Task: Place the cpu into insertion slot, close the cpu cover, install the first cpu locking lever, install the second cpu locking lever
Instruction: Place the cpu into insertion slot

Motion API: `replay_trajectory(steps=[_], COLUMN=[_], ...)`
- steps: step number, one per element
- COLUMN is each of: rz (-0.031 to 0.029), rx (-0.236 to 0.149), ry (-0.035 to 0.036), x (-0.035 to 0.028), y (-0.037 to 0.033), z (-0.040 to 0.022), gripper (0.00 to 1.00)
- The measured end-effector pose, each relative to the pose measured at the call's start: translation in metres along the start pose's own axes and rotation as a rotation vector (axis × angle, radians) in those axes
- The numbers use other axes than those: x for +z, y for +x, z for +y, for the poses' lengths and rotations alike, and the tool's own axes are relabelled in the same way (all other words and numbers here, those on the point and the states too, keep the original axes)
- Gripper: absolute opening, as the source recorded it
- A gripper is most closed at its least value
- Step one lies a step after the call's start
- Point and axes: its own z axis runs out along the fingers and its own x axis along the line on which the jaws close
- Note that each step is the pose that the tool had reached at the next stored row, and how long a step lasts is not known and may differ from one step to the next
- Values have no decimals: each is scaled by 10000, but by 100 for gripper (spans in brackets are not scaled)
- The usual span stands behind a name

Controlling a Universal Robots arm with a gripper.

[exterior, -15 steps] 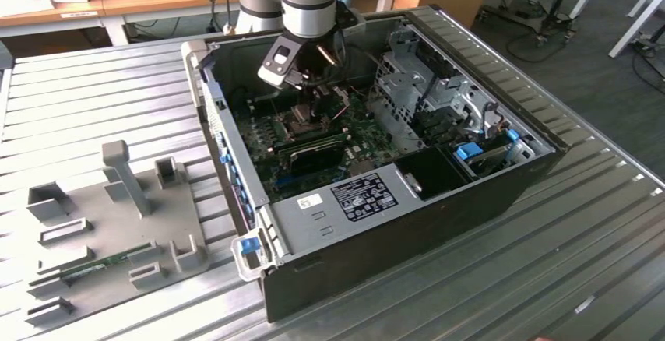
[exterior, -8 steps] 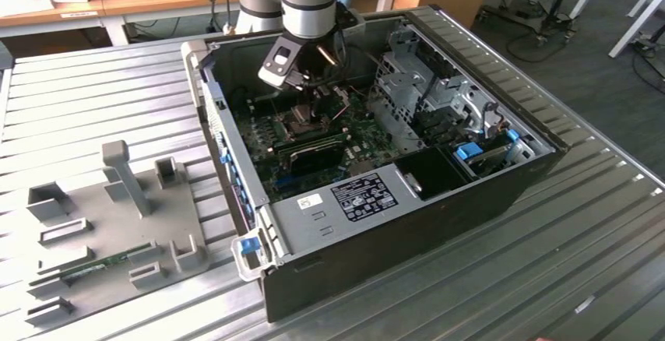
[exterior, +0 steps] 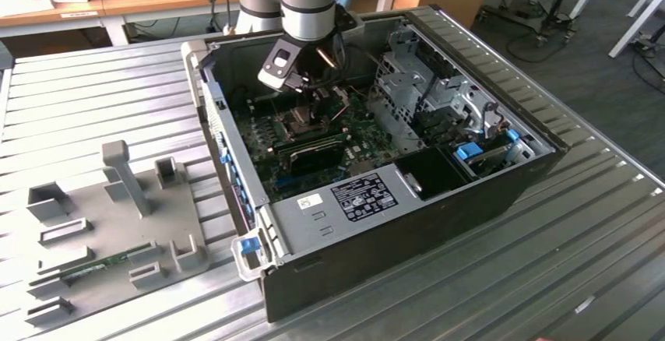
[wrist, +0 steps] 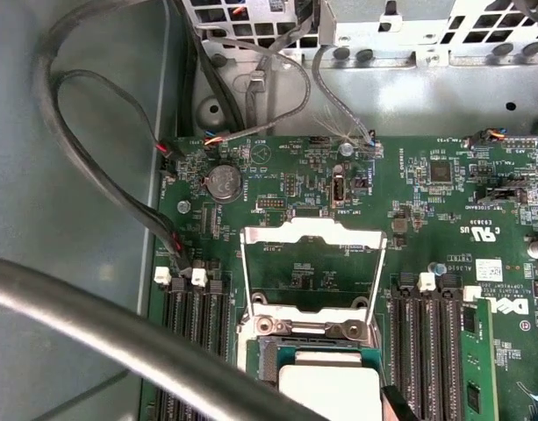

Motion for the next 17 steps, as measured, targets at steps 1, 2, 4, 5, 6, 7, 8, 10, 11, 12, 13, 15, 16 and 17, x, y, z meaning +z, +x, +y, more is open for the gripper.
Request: replay_trajectory(steps=[1, 2, 4, 5, 6, 7, 8, 10, 11, 12, 13, 15, 16, 17], rz=[1, 3, 3, 4, 5, 6, 5, 5, 5, 5, 5, 7, 5, 5], rx=[0, 0, 1, 0, 2, 2, 1, -1, 0, 1, 2, 0, 0, 0], ry=[-1, -2, -2, -2, -4, -3, -2, -3, -2, -2, -3, -2, 2, 5], x=[1, 2, 2, 2, 2, 1, 1, 1, 0, 1, 2, 15, 24, 32], y=[0, 1, 0, 1, 5, 11, 16, 18, 21, 24, 27, 32, 34, 36], z=[0, 0, 0, 0, 0, 0, 0, 1, 0, 0, 0, -1, -1, -2], gripper=[54, 54, 54, 54, 54, 54, 54, 54, 54, 54, 54, 54, 54, 54])
